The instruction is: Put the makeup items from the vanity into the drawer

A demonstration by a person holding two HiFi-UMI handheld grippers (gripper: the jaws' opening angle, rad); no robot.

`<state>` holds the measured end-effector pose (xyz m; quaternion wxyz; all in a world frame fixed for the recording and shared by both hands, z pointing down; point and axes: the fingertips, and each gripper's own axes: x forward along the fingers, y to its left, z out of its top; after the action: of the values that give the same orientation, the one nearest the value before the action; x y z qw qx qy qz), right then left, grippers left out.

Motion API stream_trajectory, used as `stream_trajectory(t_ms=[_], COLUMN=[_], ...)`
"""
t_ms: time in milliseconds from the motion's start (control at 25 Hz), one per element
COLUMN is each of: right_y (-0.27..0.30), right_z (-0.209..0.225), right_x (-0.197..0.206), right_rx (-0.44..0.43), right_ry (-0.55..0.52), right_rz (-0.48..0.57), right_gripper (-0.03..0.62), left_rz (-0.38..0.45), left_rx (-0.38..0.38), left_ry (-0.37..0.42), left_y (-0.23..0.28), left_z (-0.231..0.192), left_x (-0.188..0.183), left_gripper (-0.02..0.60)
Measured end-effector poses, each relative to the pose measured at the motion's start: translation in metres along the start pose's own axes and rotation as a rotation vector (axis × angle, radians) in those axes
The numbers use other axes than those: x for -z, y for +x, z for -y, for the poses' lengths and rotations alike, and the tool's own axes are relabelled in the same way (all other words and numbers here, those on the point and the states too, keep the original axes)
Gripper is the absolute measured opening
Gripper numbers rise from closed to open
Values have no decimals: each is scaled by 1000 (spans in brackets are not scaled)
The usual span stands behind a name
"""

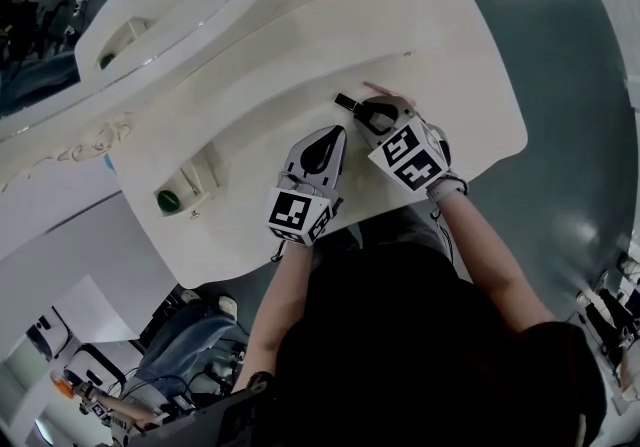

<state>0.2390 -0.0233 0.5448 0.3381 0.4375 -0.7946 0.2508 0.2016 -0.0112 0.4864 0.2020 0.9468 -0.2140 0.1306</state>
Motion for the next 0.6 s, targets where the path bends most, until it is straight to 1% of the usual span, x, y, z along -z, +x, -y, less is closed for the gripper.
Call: stream_trajectory(t_ms=[160, 280, 400, 600], right_y=[0, -2, -5, -6], right_z=[0, -3, -12, -33], right_x=[0, -2, -11, -28], right_rx=[8, -1, -17, -45], right_ry=[-20, -11, 4, -17], right_rz=[-2, -2, 20, 38], right_gripper=[115, 110, 109, 109], left_rz=[9, 16, 19, 22], left_rx=[-16, -29, -43, -70], left_ry=[-6, -15, -31, -62], left_y=[-5, -11, -19, -37], left_z=[-1, -2, -6, -15], left_x=[0, 1, 2, 6], left_gripper=[12, 12, 12, 12])
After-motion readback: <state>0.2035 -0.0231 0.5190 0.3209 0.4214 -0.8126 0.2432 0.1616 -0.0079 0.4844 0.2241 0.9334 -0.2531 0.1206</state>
